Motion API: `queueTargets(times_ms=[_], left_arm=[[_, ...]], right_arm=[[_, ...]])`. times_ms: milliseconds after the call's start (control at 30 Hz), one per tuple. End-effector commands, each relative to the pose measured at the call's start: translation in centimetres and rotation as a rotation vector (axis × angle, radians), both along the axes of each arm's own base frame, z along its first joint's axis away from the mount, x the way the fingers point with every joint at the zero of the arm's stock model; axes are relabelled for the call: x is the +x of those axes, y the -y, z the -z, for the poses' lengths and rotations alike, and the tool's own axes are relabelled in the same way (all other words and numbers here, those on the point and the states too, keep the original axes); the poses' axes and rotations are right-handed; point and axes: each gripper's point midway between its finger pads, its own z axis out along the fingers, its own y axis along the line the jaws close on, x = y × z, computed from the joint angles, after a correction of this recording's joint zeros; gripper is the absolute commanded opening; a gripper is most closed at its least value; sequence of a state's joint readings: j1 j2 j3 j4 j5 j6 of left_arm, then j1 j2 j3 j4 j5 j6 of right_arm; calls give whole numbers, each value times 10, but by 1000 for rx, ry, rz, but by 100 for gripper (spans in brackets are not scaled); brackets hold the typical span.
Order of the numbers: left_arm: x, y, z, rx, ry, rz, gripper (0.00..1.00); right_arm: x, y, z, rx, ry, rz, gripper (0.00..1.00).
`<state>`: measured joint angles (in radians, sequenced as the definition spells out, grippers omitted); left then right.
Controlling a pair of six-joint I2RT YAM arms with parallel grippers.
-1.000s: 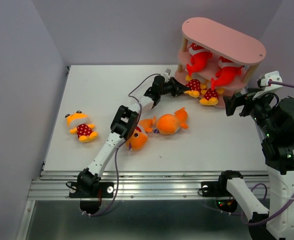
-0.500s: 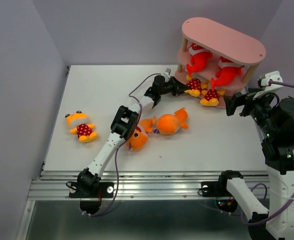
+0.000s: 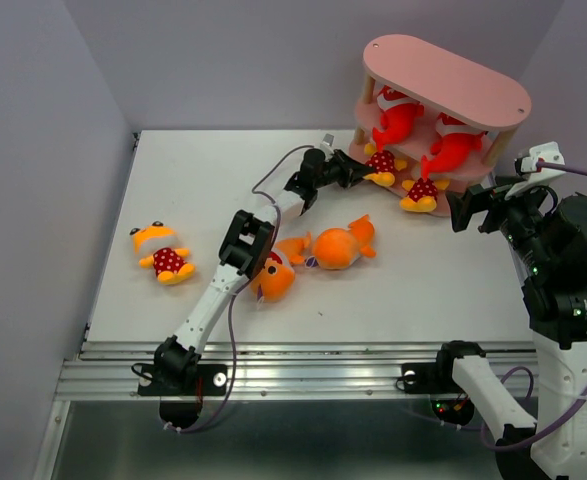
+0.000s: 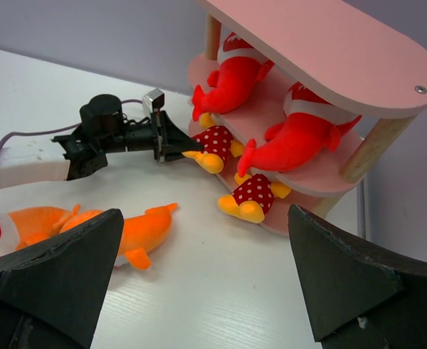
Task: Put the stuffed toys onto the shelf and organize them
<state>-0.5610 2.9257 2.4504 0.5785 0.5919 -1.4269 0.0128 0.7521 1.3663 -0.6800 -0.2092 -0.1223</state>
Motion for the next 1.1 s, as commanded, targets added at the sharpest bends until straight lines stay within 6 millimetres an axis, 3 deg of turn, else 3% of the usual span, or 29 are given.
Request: queueTargets(times_ms=[0, 367, 500, 733, 900, 1067], left_arm=[[6, 0, -44, -77, 88, -28, 0], [6, 4, -41, -75, 75, -43, 2], [4, 5, -43, -82, 76, -40, 7], [-1, 4, -47, -84, 87, -21, 29], [-6, 2, -50, -85, 94, -3, 37], [-9, -5, -55, -81, 112, 0, 60]], right_arm=[[-6, 2, -24, 9, 78, 11, 100], [-6, 2, -22, 8, 73, 11, 100], [-6, 2, -22, 8, 75, 11, 100], [-7, 2, -21, 6, 74, 9, 100], [-7, 1, -18, 6, 69, 6, 100], [-8, 0, -17, 8, 69, -2, 100]])
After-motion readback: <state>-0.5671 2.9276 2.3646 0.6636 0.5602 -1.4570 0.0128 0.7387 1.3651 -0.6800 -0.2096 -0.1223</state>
